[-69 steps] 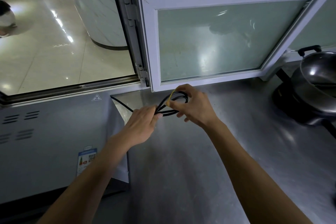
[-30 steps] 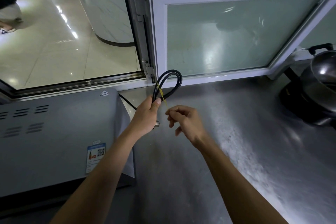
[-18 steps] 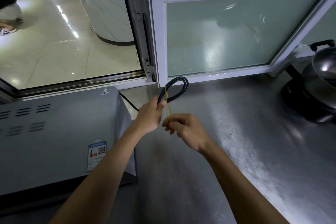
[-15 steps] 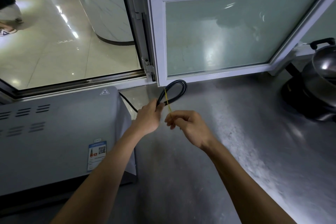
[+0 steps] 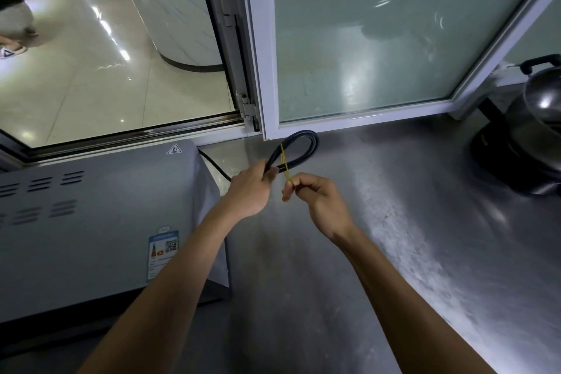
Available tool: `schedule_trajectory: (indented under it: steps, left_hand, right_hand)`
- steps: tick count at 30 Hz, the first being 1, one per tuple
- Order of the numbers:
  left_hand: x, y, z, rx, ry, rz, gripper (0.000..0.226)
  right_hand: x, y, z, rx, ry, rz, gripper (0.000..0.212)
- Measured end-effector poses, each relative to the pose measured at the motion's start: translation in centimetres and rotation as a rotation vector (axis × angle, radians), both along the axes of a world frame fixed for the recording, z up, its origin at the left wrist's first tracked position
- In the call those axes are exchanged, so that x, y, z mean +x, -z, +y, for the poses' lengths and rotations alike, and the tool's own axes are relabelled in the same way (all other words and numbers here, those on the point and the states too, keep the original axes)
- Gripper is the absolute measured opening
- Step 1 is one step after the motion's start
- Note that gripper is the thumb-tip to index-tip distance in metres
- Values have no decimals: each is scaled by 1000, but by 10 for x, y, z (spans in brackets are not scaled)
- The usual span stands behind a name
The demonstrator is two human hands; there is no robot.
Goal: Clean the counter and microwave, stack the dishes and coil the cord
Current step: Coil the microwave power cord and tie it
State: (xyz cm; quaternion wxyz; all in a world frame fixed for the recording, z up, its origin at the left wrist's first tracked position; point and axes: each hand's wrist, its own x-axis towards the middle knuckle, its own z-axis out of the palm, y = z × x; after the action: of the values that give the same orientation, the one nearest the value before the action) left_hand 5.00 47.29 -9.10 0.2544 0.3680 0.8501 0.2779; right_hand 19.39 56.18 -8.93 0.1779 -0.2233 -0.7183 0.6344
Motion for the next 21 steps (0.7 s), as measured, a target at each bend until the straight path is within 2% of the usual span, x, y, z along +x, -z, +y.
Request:
schedule_trajectory:
  steps: [8,11,15,21]
  left_hand:
    - [1,11,0,-120,157,310,17]
    - [3,16,2,-144,180,377,11]
    - [5,21,0,-176,179,394,12]
    - [1,16,-1,-170,157,319,15]
  right_hand:
    - [-11,-19,9,239,-34,-27,28]
    - [-14,-24,11,257,-85,-24,31]
    - [-16,-26,10,259,-122,-24,34]
    - [-10,-19,8,184,-117,-55,31]
